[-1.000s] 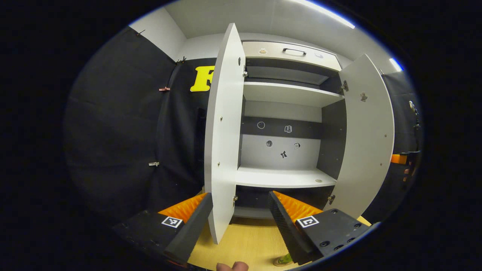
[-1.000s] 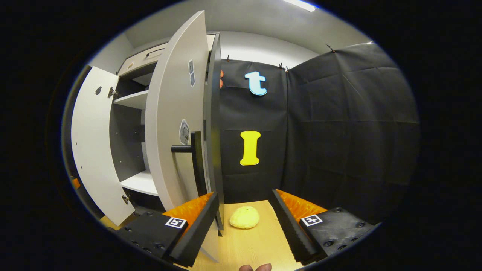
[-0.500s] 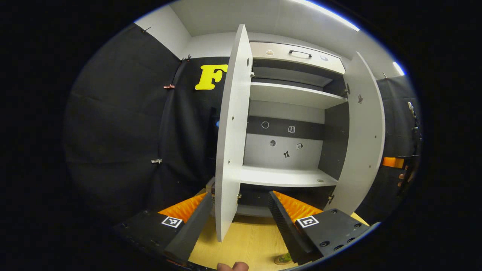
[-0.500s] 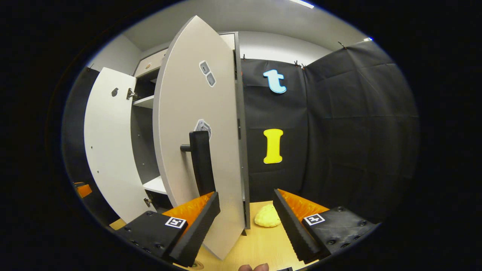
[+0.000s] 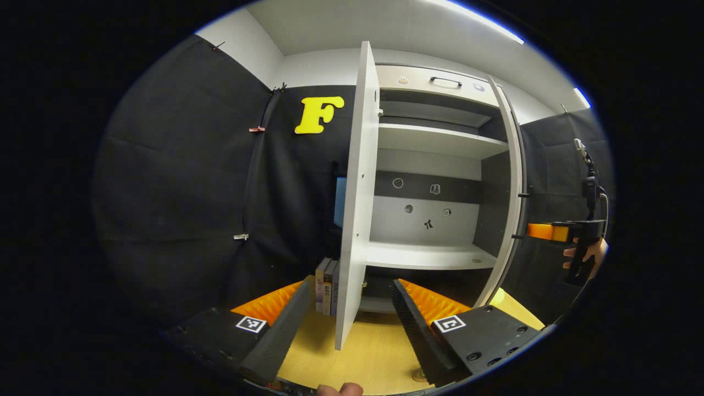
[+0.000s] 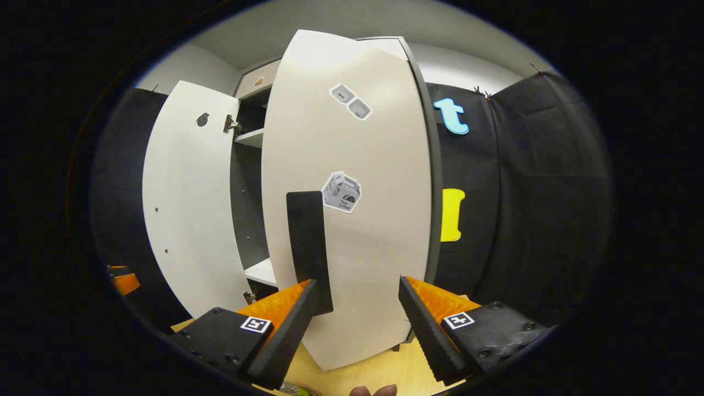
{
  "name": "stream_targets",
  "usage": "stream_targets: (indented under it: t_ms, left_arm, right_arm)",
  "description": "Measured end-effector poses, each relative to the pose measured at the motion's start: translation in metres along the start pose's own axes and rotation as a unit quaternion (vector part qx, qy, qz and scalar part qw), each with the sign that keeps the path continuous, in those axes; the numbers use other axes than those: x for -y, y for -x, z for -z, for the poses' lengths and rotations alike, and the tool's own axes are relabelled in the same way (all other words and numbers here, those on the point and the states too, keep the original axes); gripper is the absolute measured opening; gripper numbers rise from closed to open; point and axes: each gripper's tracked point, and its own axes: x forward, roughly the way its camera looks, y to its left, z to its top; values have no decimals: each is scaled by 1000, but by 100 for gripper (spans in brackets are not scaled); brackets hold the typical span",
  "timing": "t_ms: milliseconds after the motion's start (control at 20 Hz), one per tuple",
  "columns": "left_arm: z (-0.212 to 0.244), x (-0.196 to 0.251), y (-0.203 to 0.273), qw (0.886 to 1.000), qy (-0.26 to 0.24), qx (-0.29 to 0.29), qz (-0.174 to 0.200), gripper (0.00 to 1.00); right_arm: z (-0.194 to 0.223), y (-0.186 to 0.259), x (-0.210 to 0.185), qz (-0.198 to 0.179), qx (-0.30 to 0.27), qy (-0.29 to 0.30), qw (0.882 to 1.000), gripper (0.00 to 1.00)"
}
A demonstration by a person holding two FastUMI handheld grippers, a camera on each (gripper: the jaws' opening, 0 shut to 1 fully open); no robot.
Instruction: Grasp the bottle in the cabinet with the left hand and place it on the coaster, then close the right door with the right hand and the left door with the left hand.
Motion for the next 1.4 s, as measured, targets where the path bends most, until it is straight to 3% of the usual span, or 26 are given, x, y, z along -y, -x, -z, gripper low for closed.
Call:
stream_targets:
  t_ms: [300,900,1200,1400]
  left_arm:
    - [-4,-29,9,999,-10,8,-34,94]
    - [-12,-54,11,997,-26,9,-67,95]
    - [-35,-68,-5,997,-39,26,-69,95]
    - [-51,-77,-27,997,-40,36,-59,94]
  right_arm:
    - [1,-33,-21,-13,-1,-1,1000,95]
    - [1,-89,-42,-1,2,8,1000,95]
    - [0,-85,-40,15,-2,30,999,96]
    - [-3,-53,-35,27,7,40,999,98]
